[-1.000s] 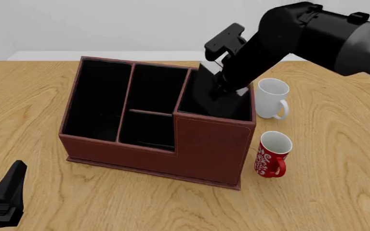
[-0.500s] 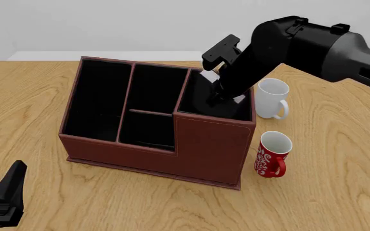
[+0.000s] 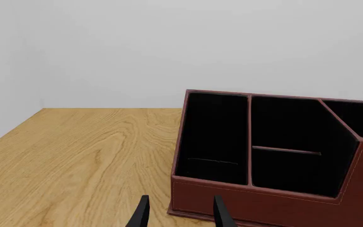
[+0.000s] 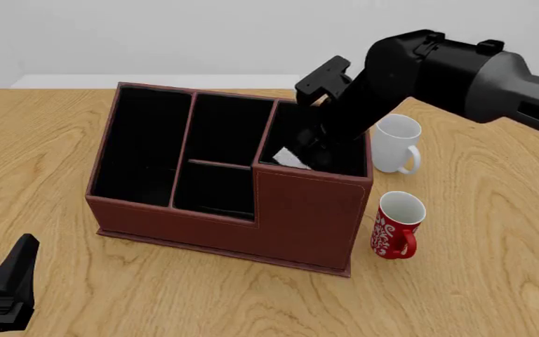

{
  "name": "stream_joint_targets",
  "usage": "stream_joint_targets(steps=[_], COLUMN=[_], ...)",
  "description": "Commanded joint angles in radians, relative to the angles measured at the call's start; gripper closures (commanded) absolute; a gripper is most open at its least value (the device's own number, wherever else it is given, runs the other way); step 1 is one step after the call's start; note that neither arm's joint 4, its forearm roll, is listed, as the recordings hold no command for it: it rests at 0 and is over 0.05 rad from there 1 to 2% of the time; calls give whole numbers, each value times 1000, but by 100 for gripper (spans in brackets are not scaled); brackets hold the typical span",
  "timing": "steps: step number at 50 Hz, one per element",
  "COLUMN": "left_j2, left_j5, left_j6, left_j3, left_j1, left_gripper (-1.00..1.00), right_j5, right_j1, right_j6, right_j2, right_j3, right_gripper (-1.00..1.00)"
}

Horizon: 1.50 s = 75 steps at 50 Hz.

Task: Pick up the book and place it in the right compartment of the caddy.

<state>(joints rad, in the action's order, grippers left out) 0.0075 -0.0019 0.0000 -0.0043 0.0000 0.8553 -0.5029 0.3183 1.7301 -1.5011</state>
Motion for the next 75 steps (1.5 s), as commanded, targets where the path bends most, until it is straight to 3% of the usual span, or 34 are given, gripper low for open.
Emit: stream_joint_targets(steps=[1, 19, 35, 36, 38, 39, 43, 45, 46, 47, 49, 50, 51, 53, 54, 55, 56, 62, 64, 65, 75], left_j2=[0, 0, 0, 0, 0, 0, 0, 0, 0, 0, 0, 0, 0, 0, 0, 0, 0, 0, 0, 0, 0], left_j5=[0, 0, 0, 0, 0, 0, 0, 0, 0, 0, 0, 0, 0, 0, 0, 0, 0, 0, 0, 0, 0], left_j6=[0, 0, 0, 0, 0, 0, 0, 0, 0, 0, 0, 0, 0, 0, 0, 0, 0, 0, 0, 0, 0], left_j3=[0, 0, 0, 0, 0, 0, 0, 0, 0, 0, 0, 0, 0, 0, 0, 0, 0, 0, 0, 0, 0], left_j1=[0, 0, 0, 0, 0, 0, 0, 0, 0, 0, 0, 0, 0, 0, 0, 0, 0, 0, 0, 0, 0], left_gripper=[-100, -100, -100, -100, -100, -100, -100, -100, -100, -100, -100, -100, -100, -100, -100, -100, -100, -100, -100, -100, -100], right_j5=[20, 69, 42, 34, 32, 22, 10, 9, -1, -8, -22, -39, -55, -91, -110, -111, -120, -191, -253, -269, -363], right_j1=[3, -21, -57, -69, -67, -86, -90, -101, -82, -113, -100, -116, -111, -152, -121, -121, -140, -139, -162, -171, -199], right_j6=[-2, 28, 35, 13, 25, -5, 14, -6, 23, -11, 14, -15, 2, -50, -6, -6, -52, -28, -62, -52, -100], right_j2=[-11, -99, -224, -242, -249, -278, -314, -324, -329, -356, -362, -382, -389, -433, -428, -428, -447, -482, -536, -546, -671], right_j3=[-16, -74, 15, 13, 27, 35, 73, 73, 89, 97, 123, 139, 168, 210, 239, 239, 232, 324, 378, 411, 539], right_gripper=[-100, -100, -100, -100, -100, -100, -100, -100, -100, -100, -100, -100, -100, -100, -100, -100, -100, -100, -100, -100, -100])
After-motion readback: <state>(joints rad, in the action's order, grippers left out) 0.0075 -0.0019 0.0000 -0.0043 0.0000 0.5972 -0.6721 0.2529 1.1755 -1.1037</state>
